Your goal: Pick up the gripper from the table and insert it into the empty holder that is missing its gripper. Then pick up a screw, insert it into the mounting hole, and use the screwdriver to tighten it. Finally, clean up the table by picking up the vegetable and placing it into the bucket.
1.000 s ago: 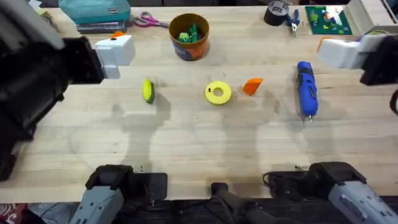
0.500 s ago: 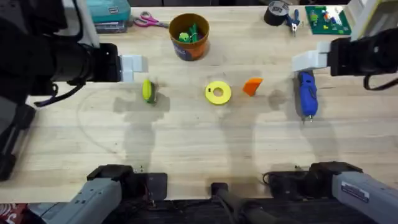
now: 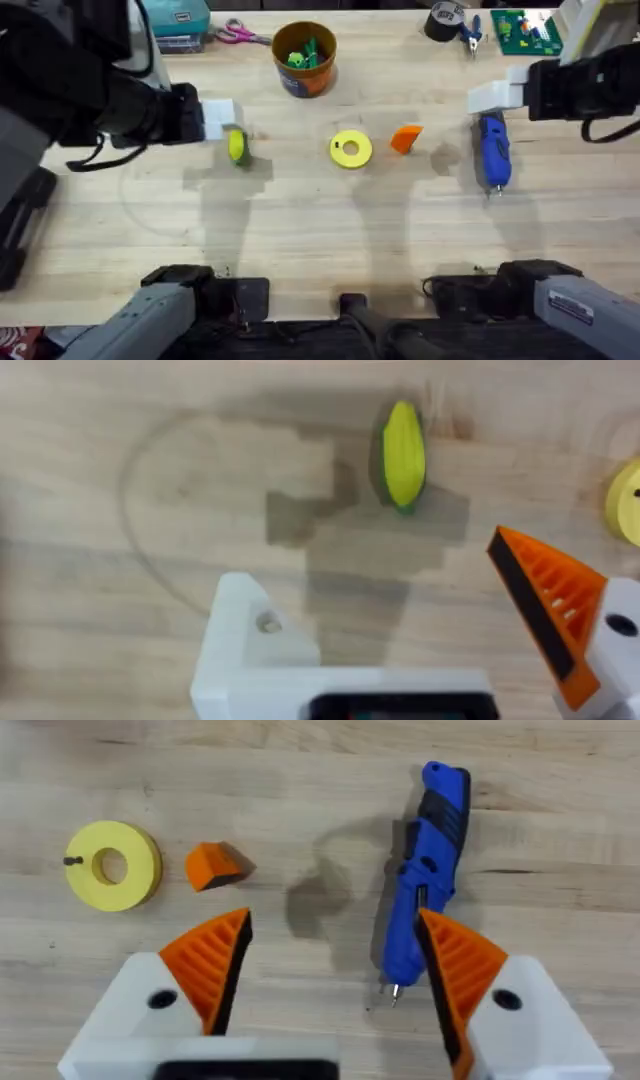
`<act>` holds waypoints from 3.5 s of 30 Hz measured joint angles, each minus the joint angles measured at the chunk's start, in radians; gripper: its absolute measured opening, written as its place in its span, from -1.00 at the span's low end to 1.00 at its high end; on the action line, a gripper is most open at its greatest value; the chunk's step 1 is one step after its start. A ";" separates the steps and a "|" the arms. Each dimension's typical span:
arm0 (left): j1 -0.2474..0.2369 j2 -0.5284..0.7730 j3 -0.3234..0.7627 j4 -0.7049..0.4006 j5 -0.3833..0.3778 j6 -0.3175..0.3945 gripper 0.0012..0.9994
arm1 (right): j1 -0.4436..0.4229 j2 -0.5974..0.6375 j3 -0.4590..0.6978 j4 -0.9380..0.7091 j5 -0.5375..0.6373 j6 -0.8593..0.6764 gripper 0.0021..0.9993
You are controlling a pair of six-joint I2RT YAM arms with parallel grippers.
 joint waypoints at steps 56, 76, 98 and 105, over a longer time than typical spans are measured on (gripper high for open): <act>-0.005 0.525 0.101 0.089 0.122 -0.168 -0.99 | 0.000 0.000 0.000 0.000 0.000 0.000 1.00; -0.005 0.167 0.361 -0.193 0.122 -0.130 -0.99 | 0.000 0.000 0.000 0.000 0.000 0.000 1.00; -0.005 0.167 0.361 -0.194 0.111 -0.123 0.97 | 0.000 0.000 0.000 -0.008 0.000 0.000 1.00; -0.005 0.167 0.361 -0.189 0.078 -0.123 0.97 | 0.000 0.000 0.000 -0.008 0.000 0.000 1.00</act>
